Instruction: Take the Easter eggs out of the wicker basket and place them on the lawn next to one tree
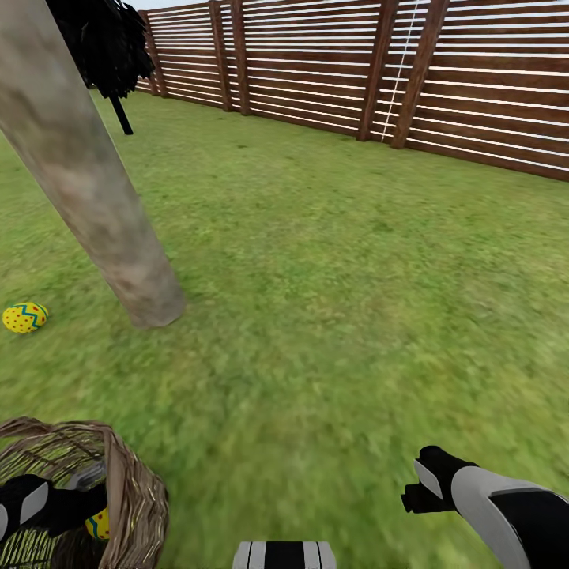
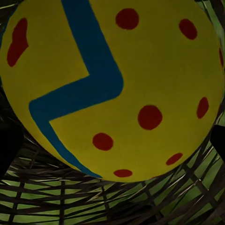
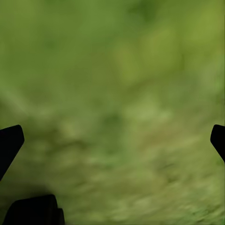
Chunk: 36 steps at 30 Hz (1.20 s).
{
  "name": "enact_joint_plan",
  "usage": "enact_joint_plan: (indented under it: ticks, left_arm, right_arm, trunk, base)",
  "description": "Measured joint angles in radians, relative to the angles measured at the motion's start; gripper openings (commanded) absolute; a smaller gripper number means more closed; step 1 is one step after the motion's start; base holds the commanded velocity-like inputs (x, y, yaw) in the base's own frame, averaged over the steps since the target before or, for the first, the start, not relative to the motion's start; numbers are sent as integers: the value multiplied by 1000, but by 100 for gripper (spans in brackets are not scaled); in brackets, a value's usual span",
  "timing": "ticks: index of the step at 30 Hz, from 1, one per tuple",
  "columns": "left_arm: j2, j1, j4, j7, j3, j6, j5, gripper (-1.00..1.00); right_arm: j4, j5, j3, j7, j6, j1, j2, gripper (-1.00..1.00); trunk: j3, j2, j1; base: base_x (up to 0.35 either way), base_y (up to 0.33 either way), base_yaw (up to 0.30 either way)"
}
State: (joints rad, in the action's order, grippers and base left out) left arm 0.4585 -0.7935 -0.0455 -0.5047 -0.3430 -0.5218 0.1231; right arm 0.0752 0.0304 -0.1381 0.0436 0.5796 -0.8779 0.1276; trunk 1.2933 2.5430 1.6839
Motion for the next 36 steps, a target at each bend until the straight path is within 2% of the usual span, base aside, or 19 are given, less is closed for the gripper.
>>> enact_joint_plan:
  ticks: [13,20,21,36]
  left_arm:
    - [-1,0,0,0,-1,-1,0,100]
    - [-2,0,-2,0,-1,0,0,100]
    - [-2,0,-2,0,-1,0,0,-100]
    - [-2,0,-4,0,-2,-2,0,-100]
  right_arm:
    - [0,-1,0,0,0,0,0,100]
    - [1,-63,-1,2,-29,0,0,100]
    - [1,-64,-1,2,-31,0,0,100]
    - [1,-68,0,0,-36,0,0,100]
  trunk:
    - [0,0,0]
    - [0,0,0]
    - [0,0,0]
    - [0,0,0]
  base:
    - [0,0,0]
    - [0,0,0]
    - [0,0,0]
    - [0,0,0]
